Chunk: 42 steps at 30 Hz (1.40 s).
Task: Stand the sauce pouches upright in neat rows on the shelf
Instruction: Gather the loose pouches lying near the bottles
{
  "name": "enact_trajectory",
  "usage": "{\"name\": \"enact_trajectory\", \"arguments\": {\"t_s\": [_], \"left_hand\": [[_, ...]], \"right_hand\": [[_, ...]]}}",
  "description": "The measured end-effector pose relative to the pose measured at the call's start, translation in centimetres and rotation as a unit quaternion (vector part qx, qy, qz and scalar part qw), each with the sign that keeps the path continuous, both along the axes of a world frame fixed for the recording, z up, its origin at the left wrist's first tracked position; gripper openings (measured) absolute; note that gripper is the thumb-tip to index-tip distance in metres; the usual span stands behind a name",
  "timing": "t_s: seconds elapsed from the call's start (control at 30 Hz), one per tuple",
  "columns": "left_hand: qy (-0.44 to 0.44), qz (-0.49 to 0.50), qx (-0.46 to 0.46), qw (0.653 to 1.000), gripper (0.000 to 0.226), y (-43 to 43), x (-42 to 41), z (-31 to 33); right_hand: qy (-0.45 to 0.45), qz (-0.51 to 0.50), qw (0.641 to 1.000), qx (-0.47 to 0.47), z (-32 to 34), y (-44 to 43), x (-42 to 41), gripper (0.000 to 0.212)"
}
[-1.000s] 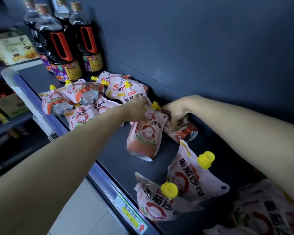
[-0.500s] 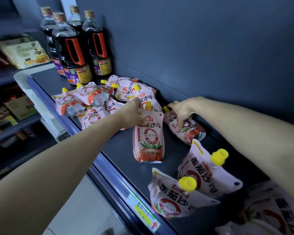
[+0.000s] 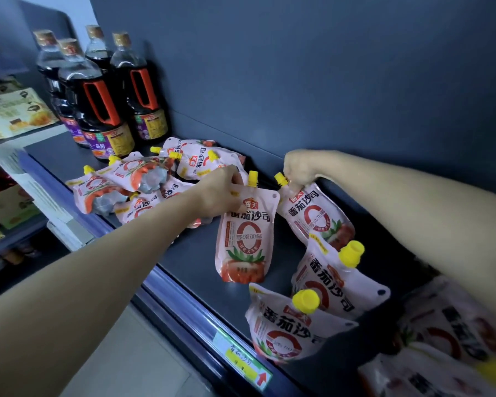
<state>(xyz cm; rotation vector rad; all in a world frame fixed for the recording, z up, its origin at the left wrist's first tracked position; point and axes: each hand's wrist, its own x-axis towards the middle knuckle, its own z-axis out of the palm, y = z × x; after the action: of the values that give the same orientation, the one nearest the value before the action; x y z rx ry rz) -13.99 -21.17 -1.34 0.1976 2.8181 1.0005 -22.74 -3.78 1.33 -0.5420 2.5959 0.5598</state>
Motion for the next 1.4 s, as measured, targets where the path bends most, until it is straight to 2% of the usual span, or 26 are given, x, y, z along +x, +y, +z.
{"name": "enact_trajectory", "arguments": {"t_s": [0.07,0.17,0.2,0.3,0.4,0.53,0.6,0.7,0.87,1.03,1.33,1.4], "left_hand": [[0.012,-0.035,-0.005,0.999,0.029,0.7,-0.2,0.6],[0.027,-0.084,-0.005,0.996,0.019,1.9,-0.6,1.6],[0.028,-0.096,0.000,0.995,0.014,2.2,-0.8,1.8],[0.039,-0.122,0.032,0.991,0.005,3.6,-1.3,2.5],[0.042,-0.147,0.089,0.984,0.006,5.2,-1.6,2.8],[0.028,-0.183,0.145,0.972,0.031,7.4,-1.6,2.6],[0.019,-0.204,0.161,0.965,0.034,8.5,-1.3,2.5],[-0.008,-0.230,0.189,0.955,0.029,10.1,-0.9,2.4],[-0.036,-0.253,0.218,0.942,0.025,12.5,0.2,2.4],[-0.049,-0.271,0.202,0.940,0.012,13.0,0.1,2.8],[-0.042,-0.311,0.170,0.934,0.031,12.8,0.7,3.0],[-0.037,-0.317,0.158,0.934,0.028,12.7,0.9,3.0]], "right_hand": [[0.027,0.002,1.000,-0.015,1.8,1.1,1.3,0.038],[0.042,-0.049,0.995,-0.074,3.9,3.3,3.0,0.011],[0.045,-0.065,0.992,-0.096,4.4,3.9,3.5,0.010],[0.062,-0.106,0.987,-0.105,5.8,5.9,5.6,0.015],[0.098,-0.157,0.978,-0.097,6.4,8.1,7.1,0.016],[0.139,-0.223,0.954,-0.145,5.5,10.1,8.4,0.021],[0.162,-0.253,0.938,-0.171,5.3,10.8,9.0,0.028],[0.181,-0.287,0.919,-0.201,5.4,11.6,9.5,0.015],[0.181,-0.305,0.910,-0.215,5.6,12.2,9.9,0.010],[0.170,-0.303,0.908,-0.234,6.3,12.3,10.4,0.025],[0.171,-0.309,0.906,-0.232,8.3,11.4,11.7,0.025],[0.172,-0.312,0.902,-0.245,9.0,11.4,12.2,0.023]]}}
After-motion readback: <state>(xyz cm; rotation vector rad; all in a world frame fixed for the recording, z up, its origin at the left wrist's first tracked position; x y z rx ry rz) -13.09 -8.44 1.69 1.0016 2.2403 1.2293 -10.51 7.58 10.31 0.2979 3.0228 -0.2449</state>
